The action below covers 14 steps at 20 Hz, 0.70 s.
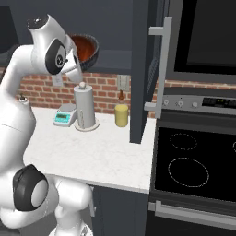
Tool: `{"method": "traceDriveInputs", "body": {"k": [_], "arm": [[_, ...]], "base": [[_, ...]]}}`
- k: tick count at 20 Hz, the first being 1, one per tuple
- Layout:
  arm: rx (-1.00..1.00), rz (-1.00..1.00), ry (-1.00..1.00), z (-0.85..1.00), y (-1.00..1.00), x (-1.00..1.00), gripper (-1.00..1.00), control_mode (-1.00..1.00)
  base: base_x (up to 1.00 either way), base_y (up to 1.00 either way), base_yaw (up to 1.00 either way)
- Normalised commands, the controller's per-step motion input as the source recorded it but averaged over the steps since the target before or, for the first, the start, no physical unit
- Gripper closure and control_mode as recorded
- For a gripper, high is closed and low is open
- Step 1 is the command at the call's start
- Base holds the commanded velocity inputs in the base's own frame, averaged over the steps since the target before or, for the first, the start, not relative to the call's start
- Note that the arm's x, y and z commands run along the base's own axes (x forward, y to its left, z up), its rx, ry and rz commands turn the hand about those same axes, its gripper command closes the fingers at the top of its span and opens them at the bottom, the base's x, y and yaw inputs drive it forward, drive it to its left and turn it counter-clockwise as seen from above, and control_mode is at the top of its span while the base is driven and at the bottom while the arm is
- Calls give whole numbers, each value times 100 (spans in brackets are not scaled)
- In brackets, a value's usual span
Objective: Pick up the bowls on the counter and stack them on top of one another in the open cabinet. Place the smaller bowl on top of the larger bowl.
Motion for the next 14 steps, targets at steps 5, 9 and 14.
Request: {"method": "traceDriveInputs", "body": {"k": [5,9,14], "arm": [[-3,-2,1,-12,0,65,100,-100],[0,-4,0,0,0,64,100,-100],[0,-4,0,0,0,68,100,-100]], "base": [[0,0,0],[0,0,0],[0,0,0]]}}
